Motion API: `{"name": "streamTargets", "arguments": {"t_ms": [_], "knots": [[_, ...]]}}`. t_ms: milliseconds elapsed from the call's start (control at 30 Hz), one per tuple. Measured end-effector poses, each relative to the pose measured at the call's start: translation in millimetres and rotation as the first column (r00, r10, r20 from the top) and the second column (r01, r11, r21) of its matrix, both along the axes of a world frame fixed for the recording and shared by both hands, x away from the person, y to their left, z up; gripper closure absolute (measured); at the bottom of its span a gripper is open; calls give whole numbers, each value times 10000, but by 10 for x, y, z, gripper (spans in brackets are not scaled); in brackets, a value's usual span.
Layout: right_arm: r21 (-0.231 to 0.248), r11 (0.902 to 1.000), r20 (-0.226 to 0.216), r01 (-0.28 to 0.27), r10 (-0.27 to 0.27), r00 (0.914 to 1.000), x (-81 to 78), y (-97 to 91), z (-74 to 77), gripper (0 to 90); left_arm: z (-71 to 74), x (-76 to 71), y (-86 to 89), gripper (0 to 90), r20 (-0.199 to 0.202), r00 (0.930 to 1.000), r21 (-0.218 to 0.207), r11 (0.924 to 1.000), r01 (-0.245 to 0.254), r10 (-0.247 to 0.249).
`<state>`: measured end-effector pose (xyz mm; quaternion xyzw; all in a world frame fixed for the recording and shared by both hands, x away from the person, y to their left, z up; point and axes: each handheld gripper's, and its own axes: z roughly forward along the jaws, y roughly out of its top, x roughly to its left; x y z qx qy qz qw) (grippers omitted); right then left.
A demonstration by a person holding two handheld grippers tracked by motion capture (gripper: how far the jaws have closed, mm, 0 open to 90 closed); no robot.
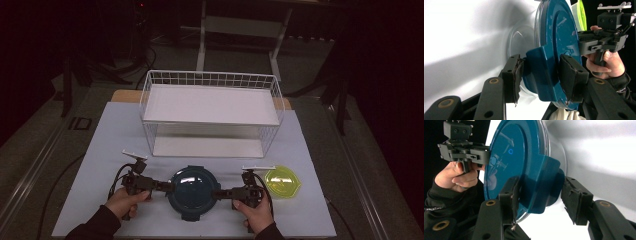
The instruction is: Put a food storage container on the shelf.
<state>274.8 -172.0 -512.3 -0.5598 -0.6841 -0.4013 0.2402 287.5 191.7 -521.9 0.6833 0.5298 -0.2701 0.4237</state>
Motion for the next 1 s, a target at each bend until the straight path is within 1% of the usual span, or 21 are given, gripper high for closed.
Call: {"name": "streamTargets", "arguments": {"t_ms": [33,100,267,333,367,467,500,600,733,867,1000], "knots": [[35,10000,-42,5,-5,10000,2,-3,-4,494,-1,-2,1,529,-1,10000,-7,10000,-2,2],[282,9996,-279,46,-38,9996,19,-17,-29,503,0,-10,2,530,1,10000,12,10000,-19,19],[742,9972,-684,34,17,9977,56,-42,-82,514,0,-11,5,530,-49,10000,3,10000,-24,24],[813,9967,-823,75,-8,9966,60,-47,-89,516,0,-19,3,530,-100,9999,-19,9999,-124,123],[794,9968,-807,124,-60,9967,54,-44,-87,517,-3,-31,1,531,-83,9997,-54,9997,-238,238],[693,9975,-754,151,-99,9971,39,-41,-67,523,26,-76,-7,535,107,9994,24,9994,-333,333],[680,9976,-740,161,-110,9972,33,-38,-59,527,42,-91,-9,537,112,9993,67,9993,-370,369],[544,9984,-620,142,-108,9980,9,-29,-25,534,81,-126,-14,543,205,9991,216,9991,-374,370],[454,9989,-426,109,-89,9991,-25,-26,3,540,109,-165,-20,550,335,9985,243,9987,-439,431],[338,9994,-236,9,-1,9997,-59,-22,41,547,154,-193,-27,556,444,9986,337,9990,-304,289],[214,9997,20,-78,78,10000,-75,-20,79,550,179,-208,-39,561,601,9975,377,9985,-399,376]]}}
